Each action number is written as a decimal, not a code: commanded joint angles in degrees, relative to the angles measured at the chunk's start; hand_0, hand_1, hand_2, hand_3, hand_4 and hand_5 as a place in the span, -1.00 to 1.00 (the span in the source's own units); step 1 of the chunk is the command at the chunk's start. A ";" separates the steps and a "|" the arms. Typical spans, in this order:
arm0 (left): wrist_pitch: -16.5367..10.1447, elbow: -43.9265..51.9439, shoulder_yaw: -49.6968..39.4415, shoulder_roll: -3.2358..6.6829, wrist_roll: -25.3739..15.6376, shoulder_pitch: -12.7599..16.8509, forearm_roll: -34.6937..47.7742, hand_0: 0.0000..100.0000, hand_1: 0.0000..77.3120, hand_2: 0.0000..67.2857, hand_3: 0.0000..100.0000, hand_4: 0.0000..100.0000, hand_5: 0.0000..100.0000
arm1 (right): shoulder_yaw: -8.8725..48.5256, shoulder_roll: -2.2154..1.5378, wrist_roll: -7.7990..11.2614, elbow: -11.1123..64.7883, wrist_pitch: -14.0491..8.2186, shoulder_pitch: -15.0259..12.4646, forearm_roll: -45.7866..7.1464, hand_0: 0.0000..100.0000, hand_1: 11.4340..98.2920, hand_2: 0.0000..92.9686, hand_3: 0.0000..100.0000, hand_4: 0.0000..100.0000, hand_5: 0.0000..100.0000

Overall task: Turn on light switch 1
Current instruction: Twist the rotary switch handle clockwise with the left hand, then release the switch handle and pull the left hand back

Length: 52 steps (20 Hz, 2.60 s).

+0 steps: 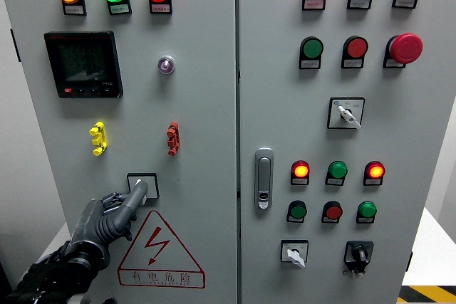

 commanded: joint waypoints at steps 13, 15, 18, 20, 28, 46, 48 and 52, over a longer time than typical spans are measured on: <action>0.00 0.70 0.09 0.00 0.34 -0.20 0.00 -0.29 0.28 0.56 0.82 1.00 0.80 | 0.00 0.00 -0.08 0.00 0.00 0.00 0.00 -1.00 -0.80 -1.00 -0.60 -0.61 -0.79; 0.00 0.70 0.09 0.00 0.34 -0.46 0.00 -0.20 0.26 0.57 0.82 1.00 0.80 | 0.00 0.00 -0.08 0.00 0.00 0.00 0.00 -1.00 -0.80 -1.00 -0.60 -0.61 -0.79; 0.00 0.70 0.09 0.00 0.34 -0.73 0.00 -0.11 0.23 0.57 0.82 1.00 0.81 | 0.00 0.00 0.01 0.00 0.00 0.00 0.00 -1.00 -0.81 -1.00 -0.60 -0.61 -0.79; 0.00 0.70 0.09 0.00 0.34 -0.73 0.00 -0.09 0.21 0.57 0.82 1.00 0.81 | 0.00 0.00 -0.08 0.09 0.00 0.00 0.00 -1.00 -0.81 -1.00 -0.60 -0.61 -0.79; 0.61 0.70 0.09 0.00 0.43 -0.73 0.00 -0.02 0.18 0.57 0.84 1.00 0.82 | 0.00 0.00 0.01 0.00 0.00 0.00 0.00 -1.00 -0.82 -1.00 -0.60 -0.61 -0.79; 0.44 0.35 0.09 -0.09 0.25 0.15 -0.53 -1.00 0.38 0.52 0.81 1.00 0.75 | 0.00 0.00 0.01 0.00 0.00 0.00 0.00 -1.00 -0.81 -1.00 -0.60 -0.61 -0.79; 0.52 0.18 0.09 -0.09 0.25 0.15 -0.53 -1.00 0.39 0.52 0.81 1.00 0.75 | 0.00 0.00 -0.08 0.00 0.00 0.00 0.00 -1.00 -0.80 -1.00 -0.60 -0.61 -0.79; 0.52 0.09 0.09 -0.09 0.16 0.42 -0.61 -1.00 0.39 0.53 0.81 1.00 0.75 | 0.00 0.00 -0.08 0.00 0.00 0.00 0.00 -1.00 -0.82 -1.00 -0.60 -0.61 -0.79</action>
